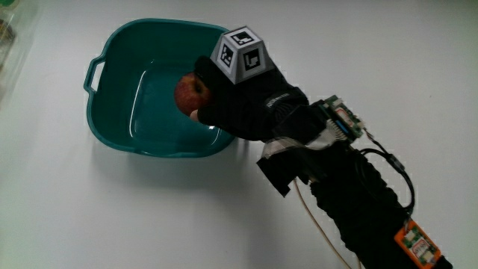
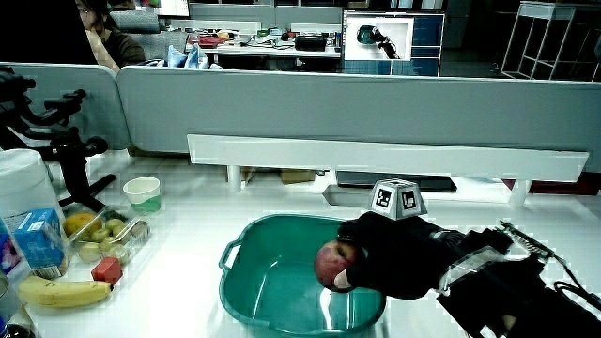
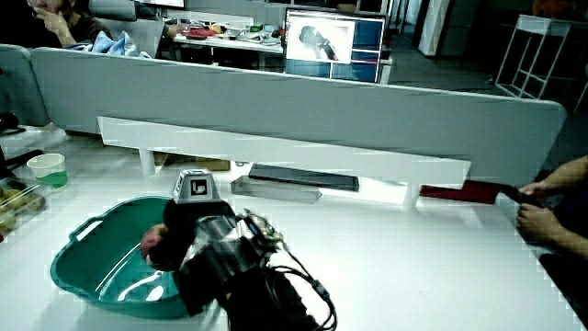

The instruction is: Pick apple from plate

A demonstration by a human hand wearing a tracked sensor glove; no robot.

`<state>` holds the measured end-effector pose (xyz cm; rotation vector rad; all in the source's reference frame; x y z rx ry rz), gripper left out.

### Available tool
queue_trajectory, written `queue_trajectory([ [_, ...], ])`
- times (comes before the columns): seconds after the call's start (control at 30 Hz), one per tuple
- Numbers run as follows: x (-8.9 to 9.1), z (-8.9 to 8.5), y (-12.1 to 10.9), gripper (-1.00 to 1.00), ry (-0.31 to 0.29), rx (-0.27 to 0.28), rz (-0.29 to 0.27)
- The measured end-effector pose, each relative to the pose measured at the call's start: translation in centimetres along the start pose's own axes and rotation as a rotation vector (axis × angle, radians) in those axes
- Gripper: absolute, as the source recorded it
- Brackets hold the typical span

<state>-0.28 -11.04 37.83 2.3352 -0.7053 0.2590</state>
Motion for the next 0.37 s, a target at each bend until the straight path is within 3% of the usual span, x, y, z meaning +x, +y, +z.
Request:
queue_trajectory([
  [0.07,0.2,0.6,-0.8,1.0,-0.006,0.047,0.0],
  [0.1,0.5,0.8,-0.9,1.0,0.013,0.019,0.013],
  [0.17,1.0,1.0,-1.4,1.0,0.026,0.031,0.022],
  [0.2,1.8,0.5,-0.9,1.0,0.028,-0.044,0.034],
  [0.23,2.4,0.3,-1.0,1.0,0.068,-0.069,0.071],
  [0.27,2.2,1.3,-2.2,1.0,0.09,0.02,0.055],
  [0.3,2.7,1.4,-2.6,1.0,0.06,0.041,0.002],
  [0.37,3.1,1.8,-3.5,1.0,0.062,0.061,0.005],
])
